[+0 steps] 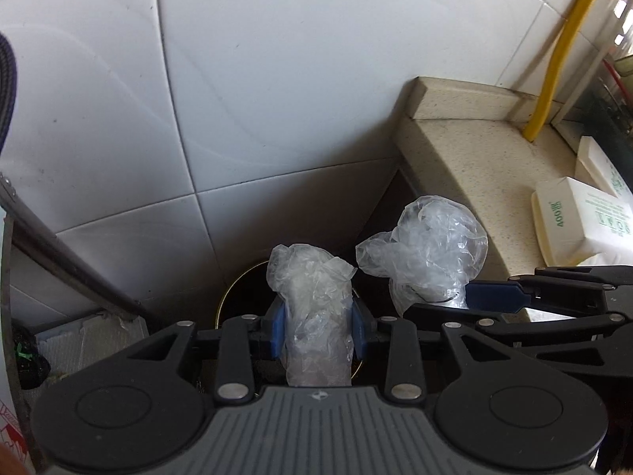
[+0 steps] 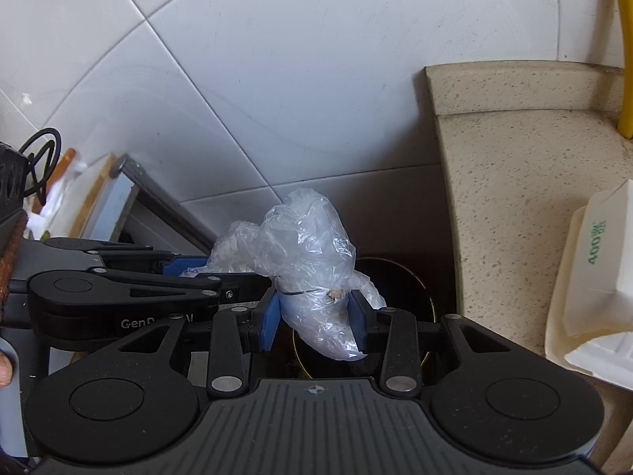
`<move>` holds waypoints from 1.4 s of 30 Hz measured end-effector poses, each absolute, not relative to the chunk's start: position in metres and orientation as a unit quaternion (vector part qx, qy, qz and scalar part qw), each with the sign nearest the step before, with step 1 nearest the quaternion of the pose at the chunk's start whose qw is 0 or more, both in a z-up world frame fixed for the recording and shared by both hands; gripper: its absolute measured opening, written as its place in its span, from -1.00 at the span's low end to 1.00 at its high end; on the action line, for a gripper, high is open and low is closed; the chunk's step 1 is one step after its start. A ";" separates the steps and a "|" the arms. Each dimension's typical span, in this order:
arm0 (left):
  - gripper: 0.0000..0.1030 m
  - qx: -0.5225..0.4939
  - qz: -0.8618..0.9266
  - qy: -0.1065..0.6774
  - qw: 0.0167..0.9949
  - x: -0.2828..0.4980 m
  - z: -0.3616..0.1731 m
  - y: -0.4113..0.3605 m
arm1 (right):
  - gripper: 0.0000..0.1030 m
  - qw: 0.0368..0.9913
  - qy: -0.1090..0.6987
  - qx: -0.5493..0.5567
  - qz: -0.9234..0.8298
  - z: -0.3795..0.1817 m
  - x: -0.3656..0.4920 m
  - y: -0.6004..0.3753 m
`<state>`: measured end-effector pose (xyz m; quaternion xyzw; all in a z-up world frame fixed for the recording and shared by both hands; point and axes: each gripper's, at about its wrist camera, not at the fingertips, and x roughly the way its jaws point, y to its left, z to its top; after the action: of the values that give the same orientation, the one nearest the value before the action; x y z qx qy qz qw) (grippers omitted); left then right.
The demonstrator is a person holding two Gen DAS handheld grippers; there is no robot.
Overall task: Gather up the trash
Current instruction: 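Open both tools to drop the plastic bags into the bin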
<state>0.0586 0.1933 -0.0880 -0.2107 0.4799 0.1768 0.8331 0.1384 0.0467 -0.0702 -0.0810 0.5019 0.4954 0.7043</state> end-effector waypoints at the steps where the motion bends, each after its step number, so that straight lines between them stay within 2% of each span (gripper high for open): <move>1: -0.41 -0.213 0.178 0.481 0.832 0.060 -0.090 0.195 | -0.09 0.703 0.503 -0.083 0.497 -0.072 0.139 0.049; 6: -0.32 -0.223 0.178 0.487 0.826 0.066 -0.099 0.203 | -0.02 0.702 0.506 -0.089 0.494 -0.076 0.141 0.057; 8: -0.30 -0.228 0.178 0.490 0.822 0.068 -0.102 0.208 | 0.17 0.703 0.508 -0.090 0.490 -0.078 0.143 0.058; 12: -0.29 -0.235 0.183 0.496 0.815 0.071 -0.108 0.215 | 0.20 0.704 0.512 -0.091 0.484 -0.081 0.147 0.059; 15: -0.29 -0.238 0.187 0.499 0.812 0.072 -0.110 0.219 | 0.39 0.700 0.516 -0.098 0.484 -0.085 0.147 0.061; 24: -0.17 -0.254 0.181 0.500 0.808 0.079 -0.116 0.228 | 0.38 0.688 0.523 -0.102 0.492 -0.093 0.147 0.069; 25: -0.13 -0.256 0.180 0.500 0.807 0.081 -0.117 0.230 | 0.41 0.687 0.523 -0.103 0.493 -0.093 0.147 0.069; 28: 0.14 -0.255 0.177 0.511 0.801 0.086 -0.121 0.230 | 0.41 0.687 0.524 -0.102 0.493 -0.093 0.147 0.071; 35: 0.14 -0.252 0.169 0.506 0.808 0.091 -0.113 0.230 | 0.41 0.695 0.520 -0.094 0.488 -0.085 0.147 0.063; 42: 0.14 -0.223 0.131 0.491 0.832 0.102 -0.083 0.212 | 0.41 0.723 0.485 -0.072 0.487 -0.052 0.137 0.038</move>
<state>0.1023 0.2124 -0.0834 -0.2226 0.4909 0.1310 0.8321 0.1373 0.0385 -0.0518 -0.0722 0.4852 0.4866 0.7229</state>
